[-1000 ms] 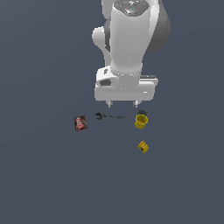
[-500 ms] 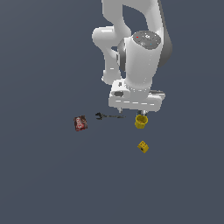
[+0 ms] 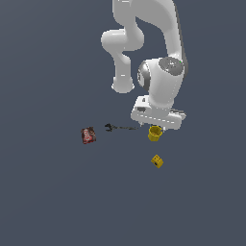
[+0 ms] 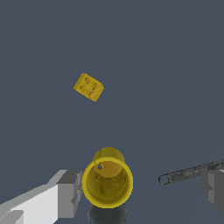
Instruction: Pick up a designated object from a clutter of objects.
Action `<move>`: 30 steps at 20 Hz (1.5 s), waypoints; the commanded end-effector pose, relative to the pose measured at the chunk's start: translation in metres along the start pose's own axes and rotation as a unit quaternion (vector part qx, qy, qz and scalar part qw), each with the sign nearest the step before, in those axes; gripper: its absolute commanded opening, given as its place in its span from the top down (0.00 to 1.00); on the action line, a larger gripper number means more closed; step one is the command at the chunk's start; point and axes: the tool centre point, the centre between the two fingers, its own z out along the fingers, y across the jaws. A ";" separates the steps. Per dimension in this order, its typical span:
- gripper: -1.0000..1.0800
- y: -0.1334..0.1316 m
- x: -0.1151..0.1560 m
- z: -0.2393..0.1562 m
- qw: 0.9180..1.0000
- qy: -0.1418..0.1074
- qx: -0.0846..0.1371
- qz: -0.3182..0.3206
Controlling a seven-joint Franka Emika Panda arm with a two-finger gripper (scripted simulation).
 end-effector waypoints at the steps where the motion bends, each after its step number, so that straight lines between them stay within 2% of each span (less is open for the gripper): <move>1: 0.04 -0.007 -0.011 0.014 1.000 0.000 0.000 0.018; 13: 0.04 -0.025 -0.046 0.053 0.998 -0.001 -0.001 0.069; 23: 0.04 -0.026 -0.049 0.061 0.997 -0.002 -0.002 0.072; 30: 0.04 -0.025 -0.050 0.090 0.997 -0.002 -0.001 0.073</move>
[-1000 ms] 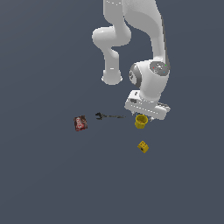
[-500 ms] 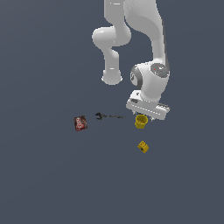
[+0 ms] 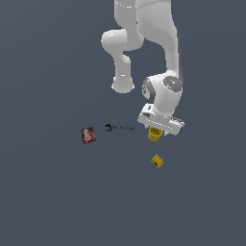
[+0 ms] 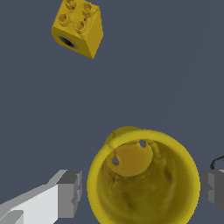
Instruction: Pick up a designated object from a clutter of objects.
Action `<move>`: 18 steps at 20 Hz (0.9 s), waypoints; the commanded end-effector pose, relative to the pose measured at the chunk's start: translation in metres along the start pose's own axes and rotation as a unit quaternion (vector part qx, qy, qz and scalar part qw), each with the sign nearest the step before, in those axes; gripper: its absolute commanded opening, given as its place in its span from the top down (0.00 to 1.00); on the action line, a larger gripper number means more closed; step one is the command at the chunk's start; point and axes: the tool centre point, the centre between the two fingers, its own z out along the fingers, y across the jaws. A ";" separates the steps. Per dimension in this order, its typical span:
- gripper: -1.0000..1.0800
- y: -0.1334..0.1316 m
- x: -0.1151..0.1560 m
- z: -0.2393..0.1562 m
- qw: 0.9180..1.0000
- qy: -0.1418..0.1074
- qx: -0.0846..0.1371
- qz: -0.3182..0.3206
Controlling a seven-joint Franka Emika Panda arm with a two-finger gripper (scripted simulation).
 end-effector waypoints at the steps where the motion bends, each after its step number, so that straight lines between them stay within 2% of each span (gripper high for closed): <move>1: 0.04 0.000 0.000 0.011 1.000 0.000 0.000 0.000; 8: 0.04 0.000 0.000 0.024 1.000 0.000 0.000 0.001; 9: 1.00 0.000 0.000 0.024 1.000 0.000 0.000 0.001; 18: 1.00 0.000 0.000 0.024 1.000 0.000 0.000 0.001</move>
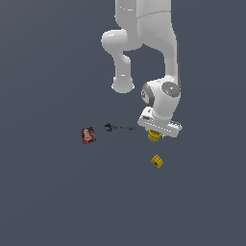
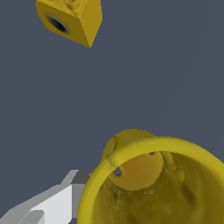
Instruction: Pick up a designated object from a clutter of objects.
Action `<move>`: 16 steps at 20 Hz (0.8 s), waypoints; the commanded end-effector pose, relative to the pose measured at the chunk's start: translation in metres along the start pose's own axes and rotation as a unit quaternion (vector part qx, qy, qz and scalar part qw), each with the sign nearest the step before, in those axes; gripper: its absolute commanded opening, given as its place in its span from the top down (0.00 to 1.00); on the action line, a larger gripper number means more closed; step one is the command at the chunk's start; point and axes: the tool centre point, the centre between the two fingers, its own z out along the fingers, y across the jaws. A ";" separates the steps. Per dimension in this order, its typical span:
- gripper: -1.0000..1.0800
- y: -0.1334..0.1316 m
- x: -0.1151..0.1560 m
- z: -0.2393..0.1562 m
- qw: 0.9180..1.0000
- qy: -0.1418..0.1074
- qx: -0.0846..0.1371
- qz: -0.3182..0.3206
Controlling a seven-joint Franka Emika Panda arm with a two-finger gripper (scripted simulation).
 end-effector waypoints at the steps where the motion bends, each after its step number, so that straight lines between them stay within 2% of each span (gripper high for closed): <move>1: 1.00 0.000 0.000 0.000 1.000 0.000 0.000 0.000; 8: 1.00 0.000 0.002 -0.013 1.000 0.000 0.000 0.000; 16: 1.00 0.000 0.010 -0.058 1.000 0.000 0.000 0.000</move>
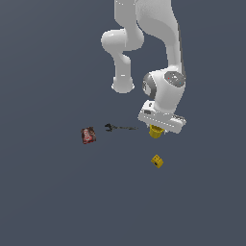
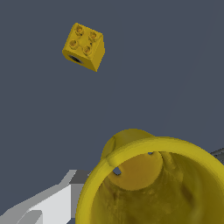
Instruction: Pick up a designated object from a clutter of objects.
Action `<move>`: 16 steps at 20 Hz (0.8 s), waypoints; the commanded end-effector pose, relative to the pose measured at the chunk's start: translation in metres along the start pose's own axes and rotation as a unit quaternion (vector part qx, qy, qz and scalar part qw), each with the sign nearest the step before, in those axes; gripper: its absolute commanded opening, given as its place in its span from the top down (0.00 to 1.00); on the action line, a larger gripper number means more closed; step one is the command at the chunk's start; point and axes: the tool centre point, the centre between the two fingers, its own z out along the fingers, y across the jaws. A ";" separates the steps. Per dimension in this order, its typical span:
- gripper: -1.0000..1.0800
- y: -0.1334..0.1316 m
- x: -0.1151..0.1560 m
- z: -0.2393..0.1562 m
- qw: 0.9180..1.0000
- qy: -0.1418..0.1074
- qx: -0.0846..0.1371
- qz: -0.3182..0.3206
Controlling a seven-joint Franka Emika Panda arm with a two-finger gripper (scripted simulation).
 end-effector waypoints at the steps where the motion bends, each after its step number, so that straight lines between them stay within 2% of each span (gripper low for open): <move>1: 1.00 0.000 0.003 -0.019 1.000 0.001 0.001 0.000; 16: 1.00 -0.002 0.027 -0.163 1.000 0.000 0.001 0.000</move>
